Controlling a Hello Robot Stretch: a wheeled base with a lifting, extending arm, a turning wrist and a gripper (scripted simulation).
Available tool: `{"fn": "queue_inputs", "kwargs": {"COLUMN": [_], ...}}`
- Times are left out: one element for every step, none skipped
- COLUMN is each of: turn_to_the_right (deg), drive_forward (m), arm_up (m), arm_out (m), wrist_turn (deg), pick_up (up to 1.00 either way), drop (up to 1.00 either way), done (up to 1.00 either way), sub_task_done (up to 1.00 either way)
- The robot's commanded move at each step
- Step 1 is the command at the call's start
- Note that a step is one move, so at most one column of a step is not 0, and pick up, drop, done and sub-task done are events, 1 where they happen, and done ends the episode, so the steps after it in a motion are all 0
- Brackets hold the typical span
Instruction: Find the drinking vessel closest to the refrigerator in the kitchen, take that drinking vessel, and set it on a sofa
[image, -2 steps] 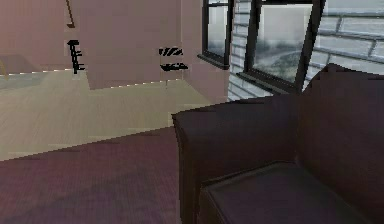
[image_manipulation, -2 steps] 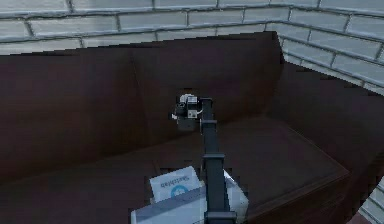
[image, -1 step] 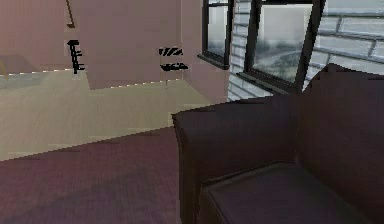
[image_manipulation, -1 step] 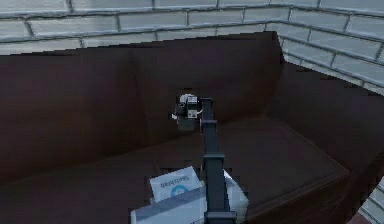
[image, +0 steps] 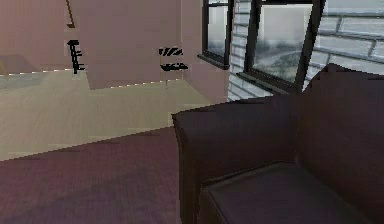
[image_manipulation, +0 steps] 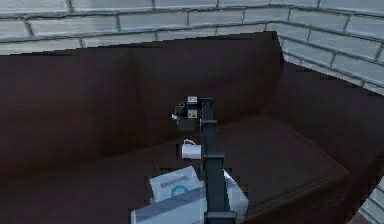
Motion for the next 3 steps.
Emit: {"fn": "queue_inputs", "kwargs": {"turn_to_the_right": [0.0, 0.0, 0.0], "drive_forward": [0.00, 0.00, 0.00], "arm_up": [0.10, 0.00, 0.00], "arm_out": [0.00, -0.08, 0.00], "wrist_turn": [0.0, 0.0, 0.0], "pick_up": [0.00, 0.00, 0.00], "drop": [0.00, 0.00, 0.00], "done": [0.00, 0.00, 1.00], "sub_task_done": [0.00, 0.00, 0.00]}}
